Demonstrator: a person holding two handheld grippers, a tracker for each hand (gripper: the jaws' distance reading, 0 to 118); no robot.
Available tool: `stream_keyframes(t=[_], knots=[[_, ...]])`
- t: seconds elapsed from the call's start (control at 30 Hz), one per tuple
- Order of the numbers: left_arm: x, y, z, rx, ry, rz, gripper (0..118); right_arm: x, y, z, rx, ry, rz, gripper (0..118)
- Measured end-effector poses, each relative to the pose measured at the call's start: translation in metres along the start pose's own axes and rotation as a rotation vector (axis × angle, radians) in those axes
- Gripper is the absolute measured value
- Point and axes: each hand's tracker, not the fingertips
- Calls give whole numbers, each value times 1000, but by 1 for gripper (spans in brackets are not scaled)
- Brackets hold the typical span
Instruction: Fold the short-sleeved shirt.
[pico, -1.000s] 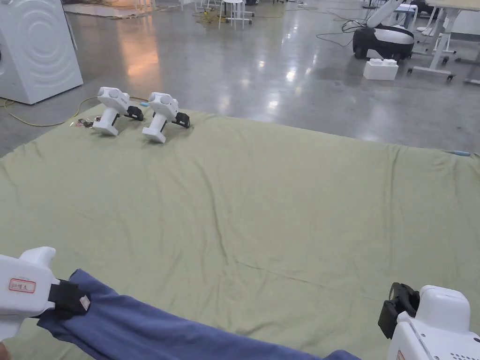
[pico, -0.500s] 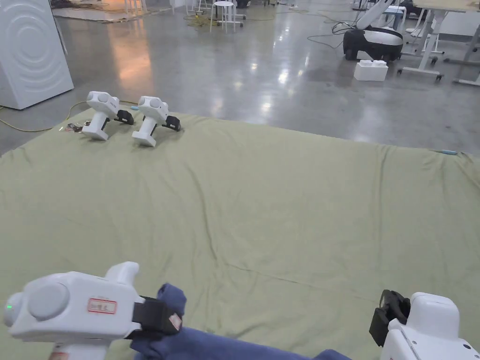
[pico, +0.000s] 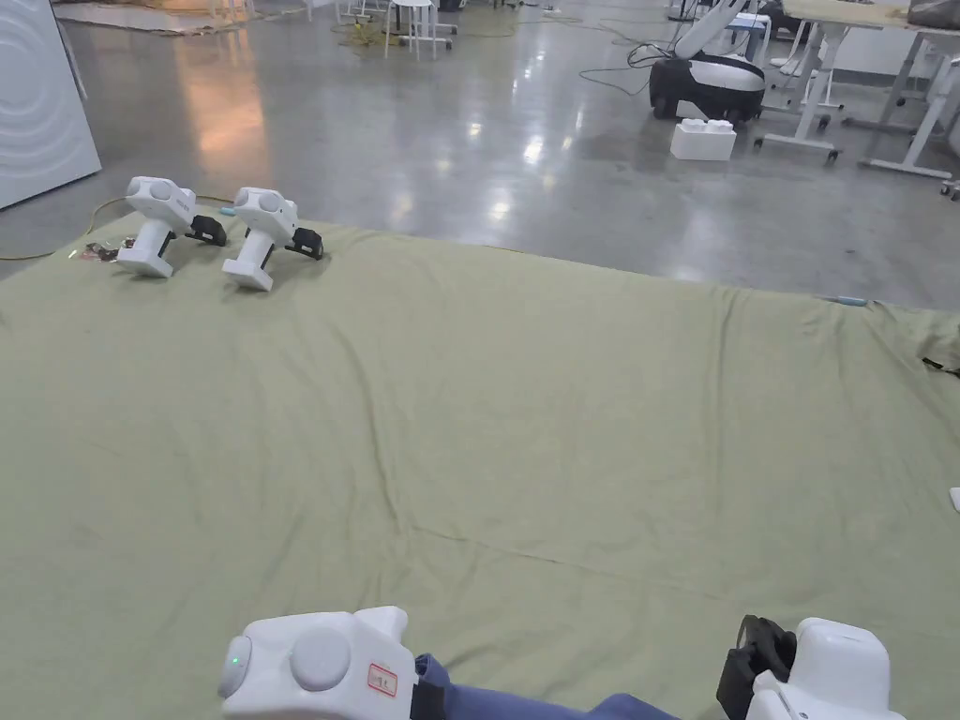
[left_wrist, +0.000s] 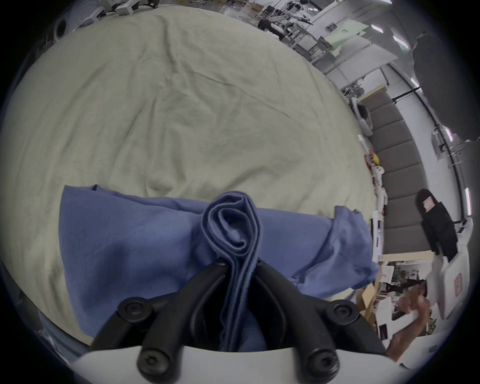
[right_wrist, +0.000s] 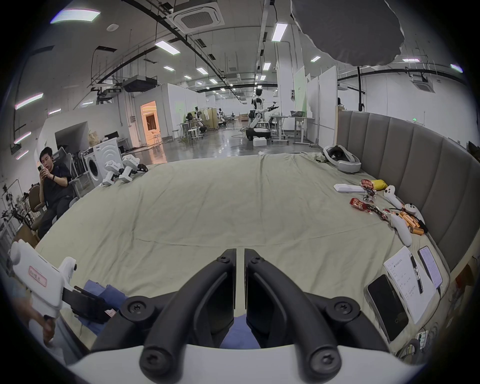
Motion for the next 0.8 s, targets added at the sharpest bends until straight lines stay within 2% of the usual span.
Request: stream_keyframes(t=[0.13, 0.2, 0.27, 0.43, 0.63, 0.7, 0.73, 0.77, 0.8], knots=[[7, -3, -4, 9, 28, -14, 16, -1, -1, -1, -10, -4, 4, 8], [8, -3, -2, 12, 19, -16, 47, -1, -2, -2, -15, -2, 4, 8], [7, -3, 5, 1, -90, 21, 66, -2, -2, -2, -17, -1, 7, 8], [8, -1, 31, 45, -47, -35, 66, -2, -2, 2, 0, -8, 15, 8], [-4, 6, 73, 158, -87, 31, 65, 0, -4, 2, -10, -7, 12, 8], [-5, 7, 79, 175, -77, 25, 59, 0, -4, 2, -14, -6, 8, 8], [-5, 6, 79, 181, -74, 21, 50, 0, -4, 2, -15, -5, 6, 8], [-4, 6, 76, 180, -66, 12, 29, 0, -5, 2, -15, -4, 6, 8], [-3, 5, 73, 169, -52, -4, 25, 0, -5, 2, -16, -4, 7, 8]])
